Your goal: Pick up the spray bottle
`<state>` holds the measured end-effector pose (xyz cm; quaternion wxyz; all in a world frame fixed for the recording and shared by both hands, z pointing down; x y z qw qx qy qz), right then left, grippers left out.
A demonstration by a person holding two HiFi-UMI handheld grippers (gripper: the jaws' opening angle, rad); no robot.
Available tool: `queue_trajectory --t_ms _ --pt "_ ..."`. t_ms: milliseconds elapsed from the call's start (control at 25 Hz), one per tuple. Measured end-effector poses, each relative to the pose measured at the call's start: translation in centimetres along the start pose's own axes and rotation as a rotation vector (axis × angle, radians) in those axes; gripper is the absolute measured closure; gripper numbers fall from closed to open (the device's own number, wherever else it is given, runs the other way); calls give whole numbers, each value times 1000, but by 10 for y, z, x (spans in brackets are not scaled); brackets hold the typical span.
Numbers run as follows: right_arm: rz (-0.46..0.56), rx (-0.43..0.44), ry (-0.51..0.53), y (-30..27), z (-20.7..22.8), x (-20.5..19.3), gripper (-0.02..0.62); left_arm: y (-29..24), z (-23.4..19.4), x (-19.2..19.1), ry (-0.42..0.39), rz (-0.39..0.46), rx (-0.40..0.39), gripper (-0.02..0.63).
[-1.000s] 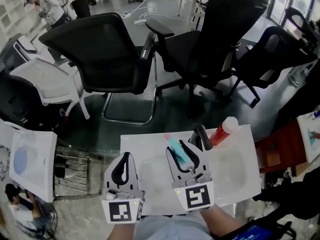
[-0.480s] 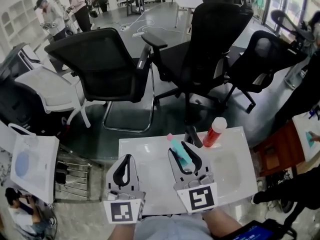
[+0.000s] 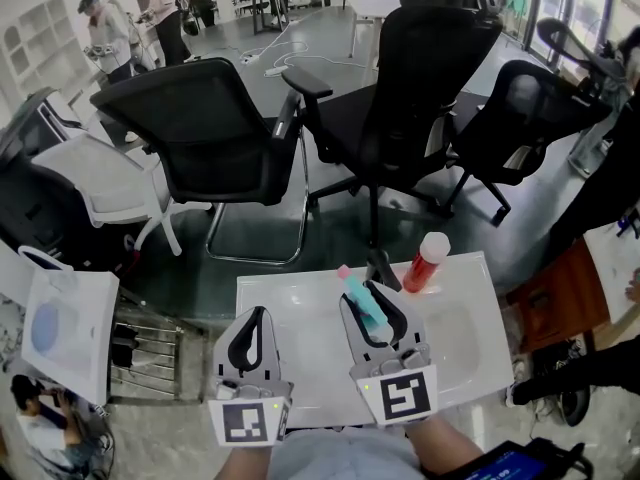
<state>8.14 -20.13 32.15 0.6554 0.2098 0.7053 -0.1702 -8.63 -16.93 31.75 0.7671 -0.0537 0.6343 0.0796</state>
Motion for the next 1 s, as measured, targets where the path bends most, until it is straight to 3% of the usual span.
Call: queue_trajectory --t_ms 360,640,800,1000 --pt "7 -5 -19 2 0 -3 440 1 1 -3 -13 -1 -6 589" --pt "3 -10 -22 3 2 -4 440 -2 5 2 21 11 -7 590" --pt "3 -13 -22 3 3 -3 440 -2 3 1 -18 2 -13 591" --pt "7 -10 -8 2 5 -3 440 -2 5 -2 -8 -12 -11 590"
Point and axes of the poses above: the fingertips, and each gripper's own axes: y backward along the fingers, z to its right, x out of its top, the point moved 5 cm from there along y, backward along the fingers, and after that the axes turned 3 degrees about x, right-handed, at the moved point
